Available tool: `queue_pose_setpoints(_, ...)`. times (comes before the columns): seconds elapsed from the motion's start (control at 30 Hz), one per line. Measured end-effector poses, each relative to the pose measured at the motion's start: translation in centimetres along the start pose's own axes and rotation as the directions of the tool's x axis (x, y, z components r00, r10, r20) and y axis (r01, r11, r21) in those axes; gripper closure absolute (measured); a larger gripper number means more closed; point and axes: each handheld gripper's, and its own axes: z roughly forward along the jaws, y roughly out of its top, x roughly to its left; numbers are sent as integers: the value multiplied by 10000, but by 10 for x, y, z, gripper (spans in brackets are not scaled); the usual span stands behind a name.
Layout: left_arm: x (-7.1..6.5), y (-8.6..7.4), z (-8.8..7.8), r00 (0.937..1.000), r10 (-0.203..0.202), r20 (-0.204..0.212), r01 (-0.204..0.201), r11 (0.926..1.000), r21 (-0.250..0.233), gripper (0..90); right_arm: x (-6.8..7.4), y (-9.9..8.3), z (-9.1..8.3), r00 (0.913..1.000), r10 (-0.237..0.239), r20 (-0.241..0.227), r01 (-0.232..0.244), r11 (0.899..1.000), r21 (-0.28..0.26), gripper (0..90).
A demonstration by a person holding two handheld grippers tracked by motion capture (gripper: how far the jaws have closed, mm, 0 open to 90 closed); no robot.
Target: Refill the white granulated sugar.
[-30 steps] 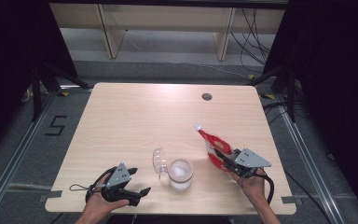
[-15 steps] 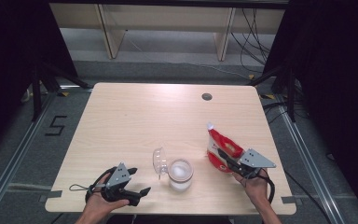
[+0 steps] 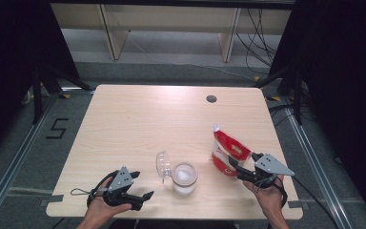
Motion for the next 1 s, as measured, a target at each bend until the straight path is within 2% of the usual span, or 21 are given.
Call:
queue_pose_setpoints(0.07,0,0,0,10000,-6,59,6,10000,-51,161,1,1,-6,9999,160,-49,-159,9997,159,400)
queue_pose_setpoints(0.1,0,0,1,10000,7,70,-7,10000,-36,161,1,1,-8,10000,-33,5,33,9997,234,399)
queue_pose_setpoints(0.13,0,0,1,9999,6,105,-5,10000,-41,161,3,1,-9,10000,94,21,-95,9997,206,395)
queue_pose_setpoints(0.17,0,0,0,9999,114,48,-115,9999,45,161,2,1,-10,10000,-33,-3,34,9997,230,391)
queue_pose_setpoints(0.23,1,0,1,9999,141,70,-141,9999,15,161,2,1,-13,9998,172,70,-174,9994,307,381)
queue_pose_setpoints(0.27,0,0,1,10000,-2,75,2,10000,-46,160,3,2,-14,10000,31,23,-31,9993,365,381)
queue_pose_setpoints(0.3,0,0,1,10000,23,65,-23,10000,-34,161,4,2,-16,9999,109,104,-113,9993,369,381)
queue_pose_setpoints(0.33,1,0,1,10000,-1,93,1,10000,-10,160,4,2,-16,10000,-20,9,20,9994,360,378)
queue_pose_setpoints(0.37,0,0,1,10000,-11,92,11,10000,-15,161,8,2,-19,9996,235,148,-243,9982,555,375)
queue_pose_setpoints(0.4,0,0,1,10000,2,100,-2,10000,-11,161,7,3,-18,9999,30,150,-37,9989,466,374)
queue_pose_setpoints(0.47,0,0,1,10000,49,58,-49,10000,-5,161,10,2,-22,9992,329,242,-341,9981,515,369)
queue_pose_setpoints(0.5,0,0,1,10000,18,42,-18,10000,-43,160,8,2,-23,9998,103,193,-113,9984,562,368)
queue_pose_setpoints(0.57,0,0,0,10000,-17,-22,17,10000,3,160,11,1,-26,9992,343,220,-354,9979,546,354)
queue_pose_setpoints(0.6,2,1,-1,9997,214,-128,-210,9994,261,160,10,1,-28,9996,155,252,-170,9980,604,353)
queue_pose_setpoints(0.67,0,0,0,10000,-54,-29,54,10000,21,161,11,1,-31,9998,90,170,-100,9981,605,348)
queue_pose_setpoints(0.7,0,0,0,10000,-53,-29,53,10000,26,161,13,0,-31,9992,347,185,-357,9979,542,343)
queue_pose_setpoints(0.77,1,1,1,10000,21,-12,-21,10000,44,160,13,0,-32,9994,40,330,-60,9983,578,329)
queue_pose_setpoints(0.8,2,1,1,9999,112,0,-112,9999,64,161,15,0,-33,9995,233,201,-247,9968,755,328)
queue_pose_setpoints(0.83,2,2,1,9998,179,3,-179,9998,61,161,16,-1,-33,9994,186,277,-208,9965,810,323)
queue_pose_setpoints(0.87,1,2,1,10000,-34,27,34,10000,91,161,17,-1,-34,9994,223,266,-244,9961,845,313)
queue_pose_setpoints(1.0,0,2,3,10000,-29,55,29,10000,46,161,20,-6,-37,9983,527,235,-548,9931,1037,304)
